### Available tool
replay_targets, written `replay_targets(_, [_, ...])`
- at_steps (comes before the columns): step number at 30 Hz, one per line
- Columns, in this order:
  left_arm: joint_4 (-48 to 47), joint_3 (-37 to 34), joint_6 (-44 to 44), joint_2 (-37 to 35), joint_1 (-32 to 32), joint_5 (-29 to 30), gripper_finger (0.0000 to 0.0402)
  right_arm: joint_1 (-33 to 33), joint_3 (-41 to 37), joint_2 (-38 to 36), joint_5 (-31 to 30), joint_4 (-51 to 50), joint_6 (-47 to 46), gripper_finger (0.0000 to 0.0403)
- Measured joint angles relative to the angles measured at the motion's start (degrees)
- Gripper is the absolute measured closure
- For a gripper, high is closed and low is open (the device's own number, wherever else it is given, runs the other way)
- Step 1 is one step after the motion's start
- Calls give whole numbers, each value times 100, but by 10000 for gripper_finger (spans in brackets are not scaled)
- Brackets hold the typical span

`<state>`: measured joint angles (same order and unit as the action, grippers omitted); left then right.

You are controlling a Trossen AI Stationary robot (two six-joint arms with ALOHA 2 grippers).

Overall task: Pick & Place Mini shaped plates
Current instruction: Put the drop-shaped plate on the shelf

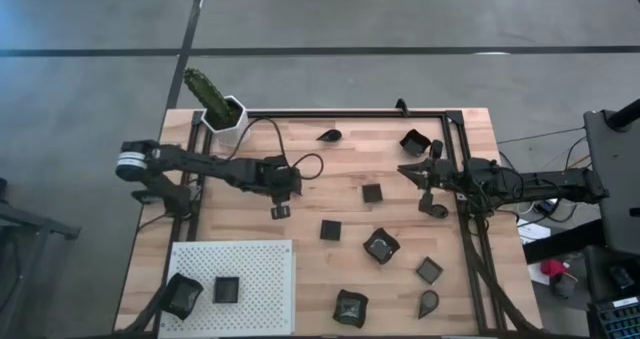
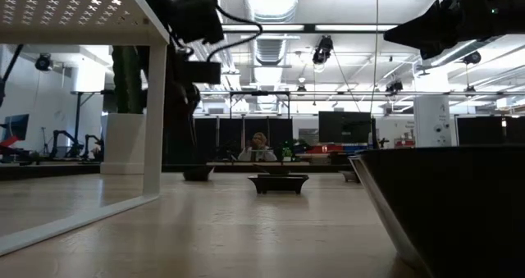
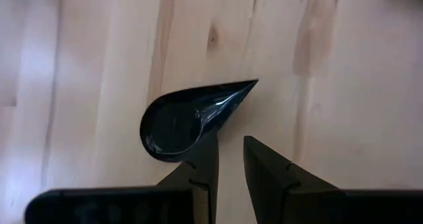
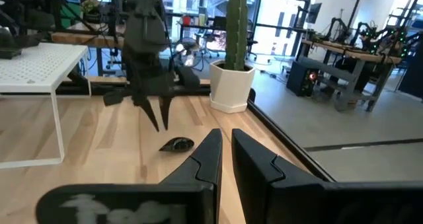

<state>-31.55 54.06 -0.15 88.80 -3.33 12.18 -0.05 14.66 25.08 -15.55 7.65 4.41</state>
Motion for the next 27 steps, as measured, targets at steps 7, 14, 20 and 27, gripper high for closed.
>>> replay_targets(7, [104, 0, 336, 385, -146, -10, 337, 0, -2, -7, 0, 1, 32, 369])
replay_targets(14, [134, 0, 569, 648, -225, 101, 337, 2, -4, -4, 0, 3, 74, 369])
replay_targets(20, [160, 0, 752, 683, -230, 290, 337, 2, -4, -9, 0, 5, 76, 369])
replay_targets(27, [182, 0, 958, 712, -236, 283, 337, 2, -7, -9, 0, 8, 78, 369])
